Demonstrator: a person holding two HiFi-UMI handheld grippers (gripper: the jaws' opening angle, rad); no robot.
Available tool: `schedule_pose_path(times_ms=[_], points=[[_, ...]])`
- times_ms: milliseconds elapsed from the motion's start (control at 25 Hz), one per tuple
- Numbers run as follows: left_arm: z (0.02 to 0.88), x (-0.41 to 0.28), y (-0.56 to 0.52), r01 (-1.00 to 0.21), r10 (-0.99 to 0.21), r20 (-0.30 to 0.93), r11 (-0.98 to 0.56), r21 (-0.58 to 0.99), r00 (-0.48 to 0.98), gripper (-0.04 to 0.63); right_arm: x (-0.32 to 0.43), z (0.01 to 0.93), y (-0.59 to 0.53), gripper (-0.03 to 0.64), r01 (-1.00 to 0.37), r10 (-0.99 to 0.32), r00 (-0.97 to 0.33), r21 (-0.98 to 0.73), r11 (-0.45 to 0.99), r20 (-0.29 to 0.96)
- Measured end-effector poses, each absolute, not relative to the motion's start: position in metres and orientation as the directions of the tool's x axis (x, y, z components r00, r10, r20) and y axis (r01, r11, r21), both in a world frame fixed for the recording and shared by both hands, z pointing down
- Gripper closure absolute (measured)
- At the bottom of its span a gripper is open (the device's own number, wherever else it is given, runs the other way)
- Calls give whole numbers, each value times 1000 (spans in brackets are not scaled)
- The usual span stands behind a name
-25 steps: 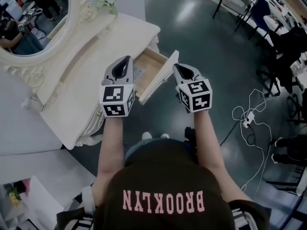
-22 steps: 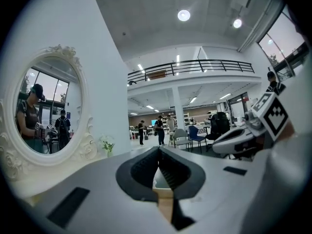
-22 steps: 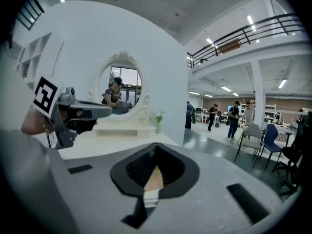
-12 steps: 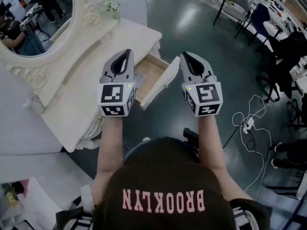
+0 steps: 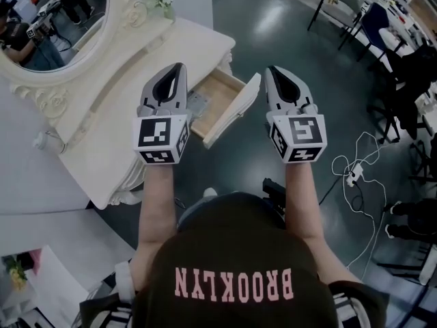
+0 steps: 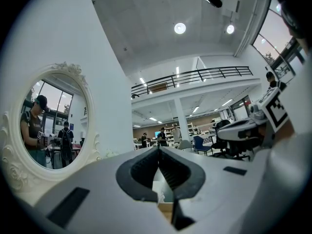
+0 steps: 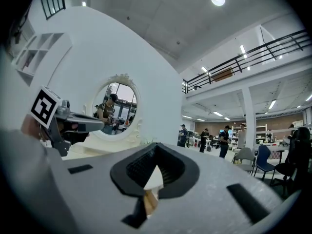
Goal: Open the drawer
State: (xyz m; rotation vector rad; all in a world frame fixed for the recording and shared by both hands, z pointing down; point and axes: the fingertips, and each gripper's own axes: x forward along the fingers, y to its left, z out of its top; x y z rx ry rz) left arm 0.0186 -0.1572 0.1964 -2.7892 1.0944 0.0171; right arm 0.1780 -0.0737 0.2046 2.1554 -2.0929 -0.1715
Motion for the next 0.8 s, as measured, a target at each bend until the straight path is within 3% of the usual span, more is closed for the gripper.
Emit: schedule_pose_path(times_ms=[800], points=[[199, -2, -137, -674, -673, -67, -722, -155, 736, 591, 154, 203, -60, 620, -975, -1000, -2, 221, 2, 4]])
